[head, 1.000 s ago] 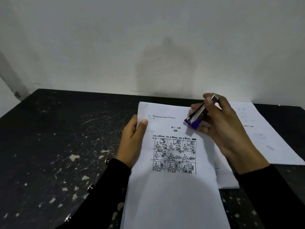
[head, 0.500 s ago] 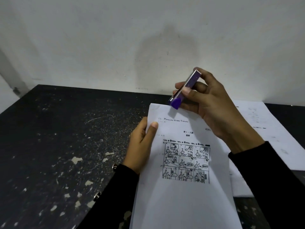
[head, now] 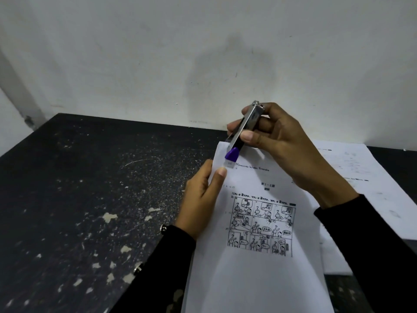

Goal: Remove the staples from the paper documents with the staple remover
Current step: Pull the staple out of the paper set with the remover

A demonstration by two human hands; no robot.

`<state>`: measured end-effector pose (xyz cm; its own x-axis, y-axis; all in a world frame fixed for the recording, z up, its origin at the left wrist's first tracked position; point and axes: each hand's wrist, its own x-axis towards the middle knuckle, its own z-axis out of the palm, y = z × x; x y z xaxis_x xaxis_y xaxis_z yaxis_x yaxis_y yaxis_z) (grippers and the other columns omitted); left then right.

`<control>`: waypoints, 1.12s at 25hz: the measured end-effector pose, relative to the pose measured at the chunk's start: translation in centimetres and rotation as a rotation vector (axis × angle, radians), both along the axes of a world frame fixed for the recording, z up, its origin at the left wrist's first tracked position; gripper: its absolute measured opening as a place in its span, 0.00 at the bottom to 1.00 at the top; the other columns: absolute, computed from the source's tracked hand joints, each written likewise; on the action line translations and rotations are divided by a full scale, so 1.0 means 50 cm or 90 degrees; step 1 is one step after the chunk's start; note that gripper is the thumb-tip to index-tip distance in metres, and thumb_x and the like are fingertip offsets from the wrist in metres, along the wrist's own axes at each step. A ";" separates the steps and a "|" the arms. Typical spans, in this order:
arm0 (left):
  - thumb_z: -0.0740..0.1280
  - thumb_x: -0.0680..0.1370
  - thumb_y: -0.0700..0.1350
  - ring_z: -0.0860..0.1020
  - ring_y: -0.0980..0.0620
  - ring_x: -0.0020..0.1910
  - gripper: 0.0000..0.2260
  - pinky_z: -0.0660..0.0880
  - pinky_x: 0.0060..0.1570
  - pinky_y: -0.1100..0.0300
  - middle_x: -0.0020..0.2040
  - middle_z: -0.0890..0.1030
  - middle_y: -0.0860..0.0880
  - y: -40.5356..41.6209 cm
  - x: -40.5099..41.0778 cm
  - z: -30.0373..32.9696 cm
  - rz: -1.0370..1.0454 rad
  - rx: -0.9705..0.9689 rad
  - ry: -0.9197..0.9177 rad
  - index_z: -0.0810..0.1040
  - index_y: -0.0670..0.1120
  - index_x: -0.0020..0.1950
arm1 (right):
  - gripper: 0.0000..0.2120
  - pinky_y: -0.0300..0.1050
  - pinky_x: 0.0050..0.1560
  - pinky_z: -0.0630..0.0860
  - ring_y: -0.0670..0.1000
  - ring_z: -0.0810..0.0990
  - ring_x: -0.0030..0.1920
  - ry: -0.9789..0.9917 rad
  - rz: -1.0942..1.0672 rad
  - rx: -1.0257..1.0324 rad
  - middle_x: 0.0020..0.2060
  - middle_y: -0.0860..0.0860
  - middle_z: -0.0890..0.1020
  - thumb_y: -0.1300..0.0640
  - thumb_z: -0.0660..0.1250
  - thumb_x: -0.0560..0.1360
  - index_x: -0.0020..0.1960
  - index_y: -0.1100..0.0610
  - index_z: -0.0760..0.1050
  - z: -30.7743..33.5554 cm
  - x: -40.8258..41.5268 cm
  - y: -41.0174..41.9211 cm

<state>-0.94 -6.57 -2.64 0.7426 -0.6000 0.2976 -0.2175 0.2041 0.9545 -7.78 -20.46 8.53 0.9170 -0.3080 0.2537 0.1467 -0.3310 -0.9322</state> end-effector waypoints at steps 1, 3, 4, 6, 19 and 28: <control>0.61 0.79 0.51 0.78 0.44 0.40 0.12 0.76 0.41 0.41 0.42 0.79 0.42 0.000 -0.001 0.001 0.001 0.000 -0.004 0.75 0.43 0.50 | 0.15 0.44 0.57 0.79 0.50 0.84 0.54 -0.001 0.005 -0.003 0.53 0.54 0.84 0.67 0.65 0.76 0.61 0.59 0.69 0.001 0.001 0.001; 0.61 0.79 0.53 0.77 0.39 0.40 0.14 0.75 0.43 0.36 0.44 0.78 0.37 -0.001 -0.002 0.002 0.006 0.000 -0.006 0.75 0.43 0.50 | 0.15 0.44 0.57 0.79 0.50 0.84 0.54 -0.004 0.011 -0.005 0.53 0.54 0.84 0.67 0.65 0.76 0.61 0.59 0.69 0.002 0.002 0.003; 0.61 0.79 0.53 0.76 0.40 0.40 0.14 0.74 0.43 0.36 0.44 0.77 0.36 -0.001 -0.001 0.003 0.010 -0.001 -0.007 0.75 0.43 0.49 | 0.15 0.44 0.57 0.79 0.50 0.84 0.54 -0.006 0.012 -0.006 0.52 0.54 0.84 0.67 0.65 0.76 0.61 0.60 0.69 0.003 0.003 0.005; 0.61 0.78 0.53 0.76 0.36 0.41 0.14 0.74 0.43 0.35 0.44 0.77 0.35 -0.001 -0.001 0.005 0.014 -0.001 -0.009 0.75 0.43 0.49 | 0.15 0.45 0.56 0.79 0.51 0.84 0.54 -0.012 0.013 -0.005 0.52 0.55 0.84 0.67 0.65 0.76 0.61 0.61 0.69 0.003 0.003 0.007; 0.68 0.72 0.56 0.81 0.59 0.51 0.17 0.77 0.47 0.65 0.52 0.83 0.56 0.004 -0.003 0.038 0.004 -0.021 0.008 0.77 0.53 0.59 | 0.13 0.44 0.52 0.81 0.53 0.85 0.49 -0.040 -0.006 0.030 0.47 0.55 0.85 0.70 0.64 0.76 0.59 0.61 0.70 -0.005 -0.002 0.018; 0.66 0.74 0.53 0.81 0.58 0.44 0.11 0.77 0.43 0.63 0.46 0.84 0.55 0.001 -0.016 0.042 0.078 -0.041 -0.037 0.80 0.51 0.54 | 0.12 0.48 0.55 0.80 0.52 0.85 0.50 -0.061 -0.011 -0.008 0.47 0.54 0.85 0.69 0.65 0.76 0.56 0.57 0.71 -0.014 -0.009 0.028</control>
